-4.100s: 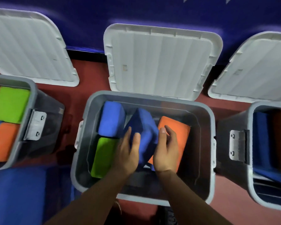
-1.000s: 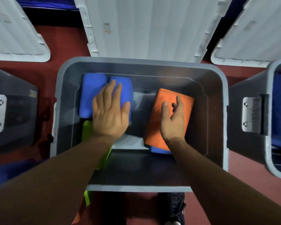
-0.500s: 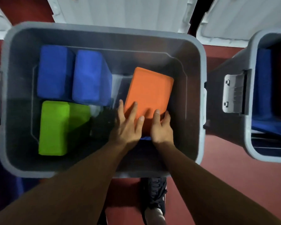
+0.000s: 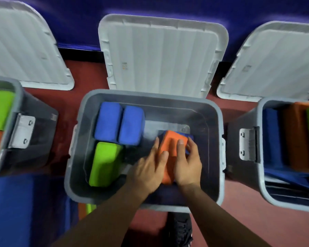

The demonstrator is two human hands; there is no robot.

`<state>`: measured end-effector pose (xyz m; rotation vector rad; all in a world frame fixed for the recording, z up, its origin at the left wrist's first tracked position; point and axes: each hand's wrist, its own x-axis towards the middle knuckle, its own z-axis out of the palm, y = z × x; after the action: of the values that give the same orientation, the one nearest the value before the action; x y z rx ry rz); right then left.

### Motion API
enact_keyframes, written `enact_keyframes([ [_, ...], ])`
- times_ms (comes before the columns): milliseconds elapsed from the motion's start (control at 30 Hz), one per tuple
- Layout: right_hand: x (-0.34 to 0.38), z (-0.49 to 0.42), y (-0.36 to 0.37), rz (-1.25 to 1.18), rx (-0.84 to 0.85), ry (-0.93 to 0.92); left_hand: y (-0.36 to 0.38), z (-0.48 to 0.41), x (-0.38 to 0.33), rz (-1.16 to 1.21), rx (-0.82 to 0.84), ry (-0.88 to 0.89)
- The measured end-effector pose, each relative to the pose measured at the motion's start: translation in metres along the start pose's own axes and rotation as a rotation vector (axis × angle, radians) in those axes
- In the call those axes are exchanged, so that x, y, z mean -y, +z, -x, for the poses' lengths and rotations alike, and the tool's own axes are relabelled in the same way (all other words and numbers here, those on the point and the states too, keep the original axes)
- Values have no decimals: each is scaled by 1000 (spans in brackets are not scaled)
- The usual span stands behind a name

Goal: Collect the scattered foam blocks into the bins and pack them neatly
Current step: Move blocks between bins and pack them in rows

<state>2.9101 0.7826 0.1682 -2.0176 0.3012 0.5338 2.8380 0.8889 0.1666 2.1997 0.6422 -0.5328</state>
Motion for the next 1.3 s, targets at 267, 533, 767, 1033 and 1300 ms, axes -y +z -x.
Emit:
enact_keyframes([
  [267, 21, 43, 61, 73, 207, 67, -38, 48, 27, 51, -171, -159],
  [533, 7, 65, 98, -8, 276, 16, -39, 67, 81, -8, -463, 50],
  [767, -16, 63, 143, 50, 237, -12, -33, 31, 122, -104, -536, -35],
  [1033, -56, 42, 167, 175, 218, -35, -17, -18, 163, -267, -452, 47],
  [1300, -72, 33, 176, 166, 215, -201, -3, -25, 177, -442, -539, 72],
])
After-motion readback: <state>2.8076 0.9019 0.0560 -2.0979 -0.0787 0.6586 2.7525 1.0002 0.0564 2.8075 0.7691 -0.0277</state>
